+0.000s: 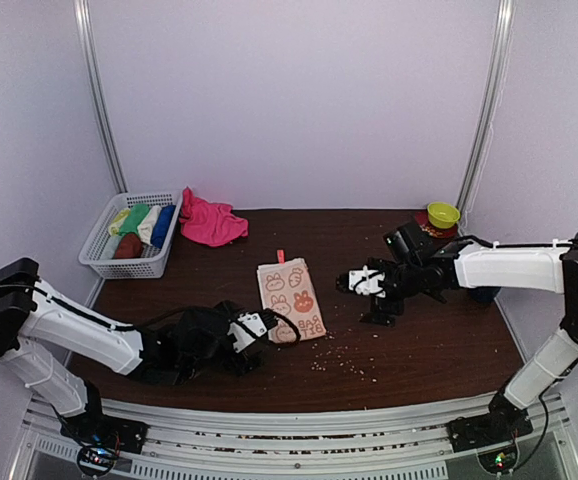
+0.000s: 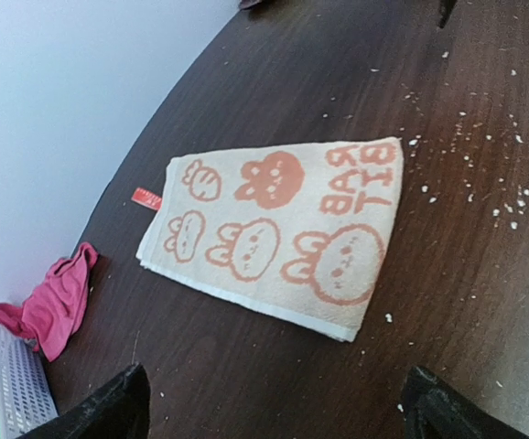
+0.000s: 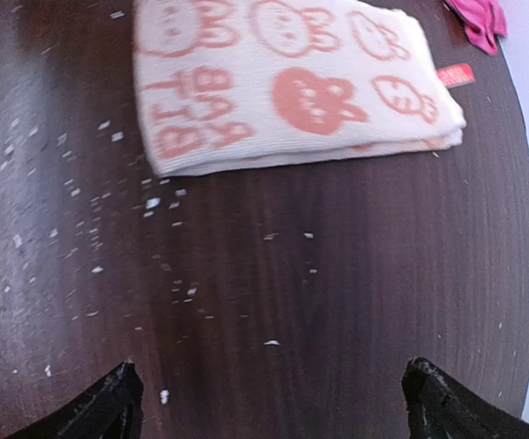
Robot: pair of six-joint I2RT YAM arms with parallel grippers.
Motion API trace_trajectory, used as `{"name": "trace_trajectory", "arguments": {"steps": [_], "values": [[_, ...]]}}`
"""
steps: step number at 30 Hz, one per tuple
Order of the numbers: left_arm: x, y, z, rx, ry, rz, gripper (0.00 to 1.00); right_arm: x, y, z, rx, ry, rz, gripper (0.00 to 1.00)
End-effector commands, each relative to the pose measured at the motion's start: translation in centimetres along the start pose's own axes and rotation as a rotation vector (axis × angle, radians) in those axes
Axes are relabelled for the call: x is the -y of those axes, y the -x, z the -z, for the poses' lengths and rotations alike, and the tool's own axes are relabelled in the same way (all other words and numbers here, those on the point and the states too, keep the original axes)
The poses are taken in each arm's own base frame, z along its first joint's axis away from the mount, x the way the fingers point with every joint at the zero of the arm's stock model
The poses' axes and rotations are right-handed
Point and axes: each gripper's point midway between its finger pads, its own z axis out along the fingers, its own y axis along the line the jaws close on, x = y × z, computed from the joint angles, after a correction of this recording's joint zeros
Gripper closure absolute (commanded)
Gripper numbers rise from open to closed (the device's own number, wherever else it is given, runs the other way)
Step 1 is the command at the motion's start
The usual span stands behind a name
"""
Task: Roll the towels
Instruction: Roll the towel at the center of the board.
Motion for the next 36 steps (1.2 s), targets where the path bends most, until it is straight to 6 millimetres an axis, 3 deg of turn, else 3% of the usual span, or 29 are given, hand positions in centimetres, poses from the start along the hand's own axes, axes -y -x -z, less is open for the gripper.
{"name": "trace_trajectory", "arguments": {"steps": [1,5,12,19,24,32,36], "values": [[1.3,1.9,-0.3,0.061,-0.072,-0.117,0.02,-1.7,3.4,2.1,0.246,-0.070,0.310,0.00],[1.0,2.4,0.0,0.087,-0.063,-0.142,0.02,-2.7,4.6,1.8,0.287,-0.097,0.387,0.05],[-1.3,2.4,0.8,0.132,0.069,-0.061,0.02,-5.0,5.5,-1.5,0.199,-0.172,0.497,0.15],[-1.5,0.4,1.2,0.126,0.086,-0.024,0.02,-6.4,4.7,-4.8,0.082,-0.201,0.537,0.23],[-1.8,0.6,1.3,0.139,0.093,-0.013,0.02,-6.2,4.2,-6.9,-0.017,-0.240,0.514,0.38],[-2.2,0.8,1.6,0.153,0.100,-0.002,0.02,-6.7,3.7,-8.5,-0.063,-0.228,0.496,0.42],[-2.3,0.9,1.8,0.160,0.103,0.003,0.02,-7.3,3.3,-9.3,-0.095,-0.189,0.502,0.59]]}}
